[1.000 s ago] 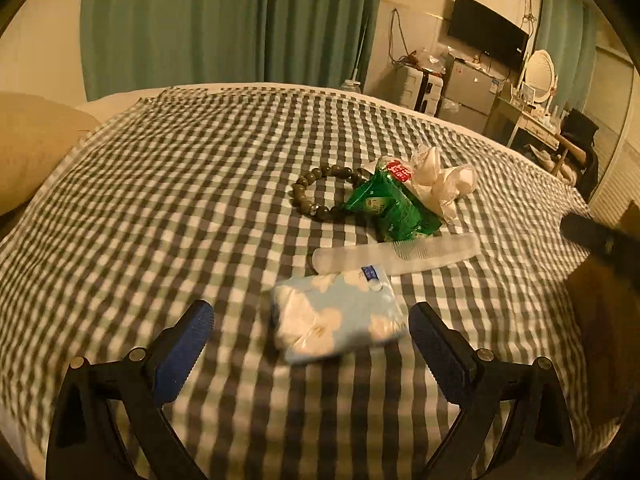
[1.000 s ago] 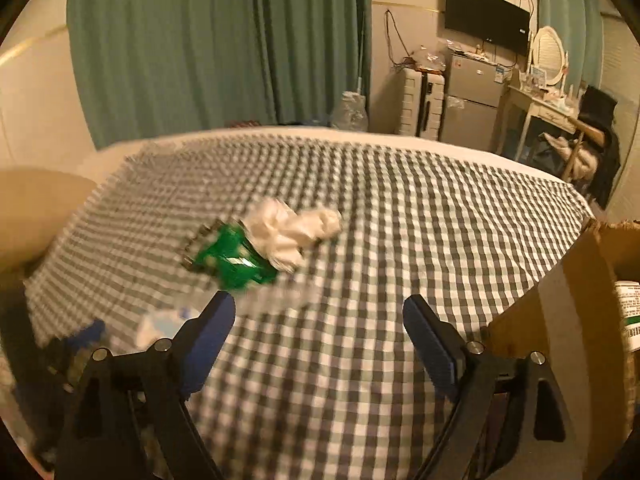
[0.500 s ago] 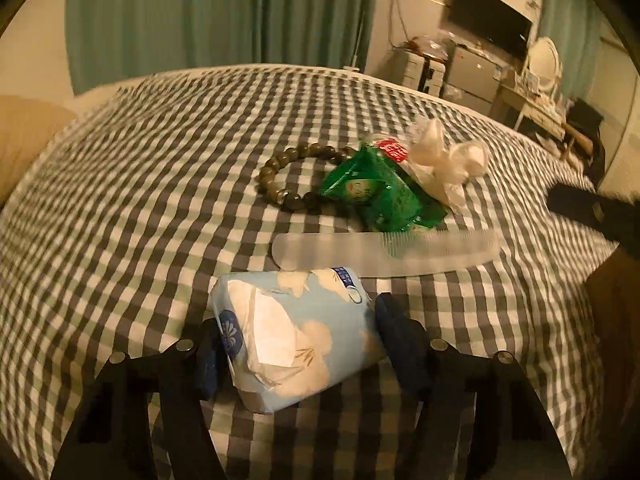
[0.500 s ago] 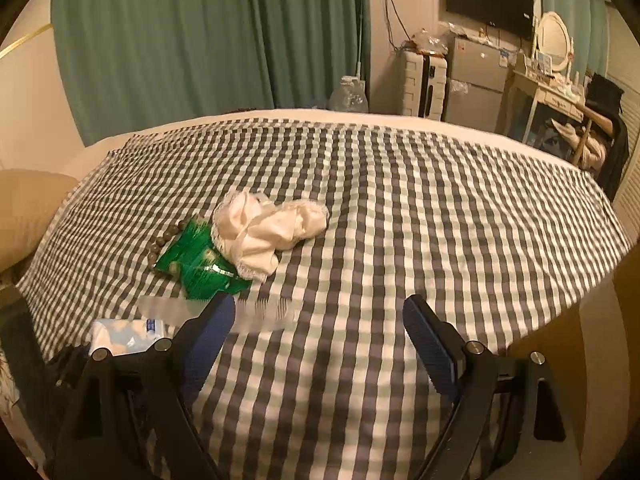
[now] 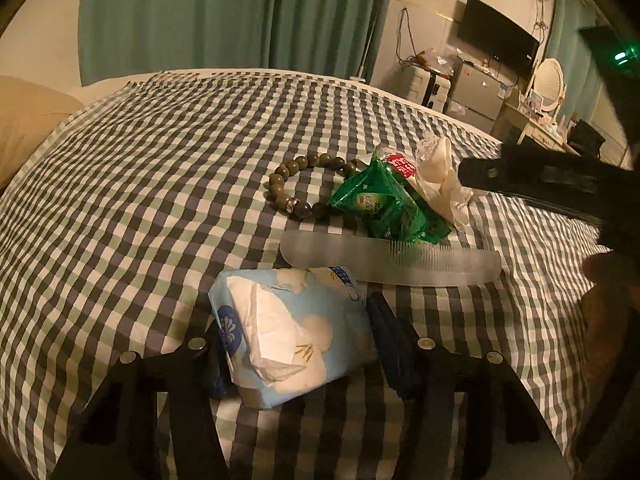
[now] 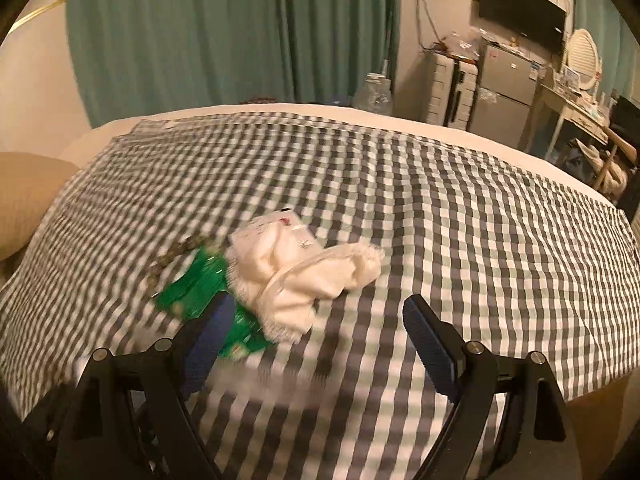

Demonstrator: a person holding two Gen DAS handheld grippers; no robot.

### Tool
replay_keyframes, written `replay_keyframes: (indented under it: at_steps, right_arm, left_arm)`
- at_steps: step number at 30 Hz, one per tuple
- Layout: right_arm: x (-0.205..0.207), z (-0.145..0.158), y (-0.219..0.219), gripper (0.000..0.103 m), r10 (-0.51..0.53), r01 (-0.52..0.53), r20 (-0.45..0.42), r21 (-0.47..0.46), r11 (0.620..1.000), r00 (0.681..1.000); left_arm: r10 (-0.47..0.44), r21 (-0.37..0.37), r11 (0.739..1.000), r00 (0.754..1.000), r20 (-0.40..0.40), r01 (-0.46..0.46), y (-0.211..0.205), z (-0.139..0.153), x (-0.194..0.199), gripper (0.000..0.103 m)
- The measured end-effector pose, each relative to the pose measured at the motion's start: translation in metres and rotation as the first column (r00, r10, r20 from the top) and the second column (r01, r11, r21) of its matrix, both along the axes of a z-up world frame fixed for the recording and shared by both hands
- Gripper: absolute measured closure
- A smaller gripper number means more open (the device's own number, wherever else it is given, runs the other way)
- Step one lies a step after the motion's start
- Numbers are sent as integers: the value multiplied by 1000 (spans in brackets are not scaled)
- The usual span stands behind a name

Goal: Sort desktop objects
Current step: 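Grasp the white cloth with right gripper while left holds the tissue pack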

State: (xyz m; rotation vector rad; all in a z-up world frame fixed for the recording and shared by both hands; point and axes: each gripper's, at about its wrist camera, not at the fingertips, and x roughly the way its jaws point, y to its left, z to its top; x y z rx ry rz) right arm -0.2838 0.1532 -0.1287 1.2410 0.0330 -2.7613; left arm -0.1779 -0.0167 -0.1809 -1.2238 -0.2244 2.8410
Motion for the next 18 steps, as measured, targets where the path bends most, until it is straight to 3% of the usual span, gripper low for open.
replay_keyframes:
  at_steps: [2, 3, 4, 5, 6, 8, 9, 12, 18]
  right_arm:
    - [-10, -11, 5, 17, -25, 26, 39, -28, 999, 999]
    - [-14, -18, 7, 22, -39, 41, 59, -32, 999, 997]
    - [-16, -23, 8, 32, -44, 46, 75, -25, 999, 996]
    - [-17, -29, 7, 67, -39, 41, 97, -13, 999, 995]
    - [-18, -34, 6, 81, -32, 33, 111, -6, 999, 993]
    - [-13, -34, 4, 86, -20, 20, 86, 3, 1000, 996]
    - [-10, -32, 5, 95, -12, 12, 84, -5, 1000, 996]
    - [2, -18, 14, 98, 10, -4, 77, -76, 997, 997]
    - [40, 32, 21, 99, 49, -50, -15, -98, 994, 999]
  left_arm:
    - [5, 7, 1000, 1000, -3, -5, -1, 1, 1, 46]
    - [8, 9, 1000, 1000, -6, -8, -2, 1, 1, 46]
    - [9, 8, 1000, 1000, -7, -9, -2, 1, 2, 46]
    - [10, 6, 1000, 1000, -10, -10, -1, 1, 3, 46]
    - [10, 3, 1000, 1000, -12, -10, 0, 1, 5, 46]
    - [12, 4, 1000, 1000, -15, -12, 1, 1, 6, 46]
    - [12, 7, 1000, 1000, -14, -12, 1, 1, 7, 46]
    - [23, 19, 1000, 1000, -17, -23, -1, 2, 10, 46]
    - [50, 18, 999, 999, -9, -50, -7, 16, 21, 47]
